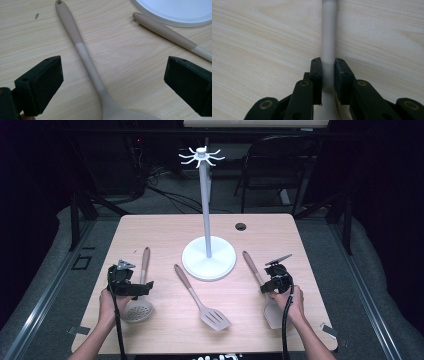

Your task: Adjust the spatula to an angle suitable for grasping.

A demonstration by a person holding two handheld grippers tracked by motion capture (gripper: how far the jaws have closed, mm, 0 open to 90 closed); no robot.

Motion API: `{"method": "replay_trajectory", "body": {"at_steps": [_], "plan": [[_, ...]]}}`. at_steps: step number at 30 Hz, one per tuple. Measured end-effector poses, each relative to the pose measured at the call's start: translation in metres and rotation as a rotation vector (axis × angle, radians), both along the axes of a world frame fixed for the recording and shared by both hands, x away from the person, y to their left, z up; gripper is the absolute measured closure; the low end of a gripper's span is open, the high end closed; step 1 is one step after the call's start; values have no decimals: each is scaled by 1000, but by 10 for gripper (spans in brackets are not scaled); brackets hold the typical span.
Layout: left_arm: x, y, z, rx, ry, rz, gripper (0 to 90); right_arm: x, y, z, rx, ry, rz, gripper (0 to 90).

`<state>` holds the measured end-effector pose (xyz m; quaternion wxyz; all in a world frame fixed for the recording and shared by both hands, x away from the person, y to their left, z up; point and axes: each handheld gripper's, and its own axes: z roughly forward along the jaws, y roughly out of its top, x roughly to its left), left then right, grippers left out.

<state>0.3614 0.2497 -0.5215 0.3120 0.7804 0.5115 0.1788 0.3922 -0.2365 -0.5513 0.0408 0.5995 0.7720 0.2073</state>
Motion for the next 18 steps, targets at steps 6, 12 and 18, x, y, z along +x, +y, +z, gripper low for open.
{"method": "replay_trajectory", "body": {"at_steps": [6,12,18], "plan": [[0,-1,0,-4,-3,-1,22,-1,-6,6,3,-7,17,784],[-1,-2,1,-18,-2,-3,22,-9,-7,17,26,-69,33,783],[-4,-4,4,-34,-16,-13,23,-18,0,31,30,-155,78,783]]}}
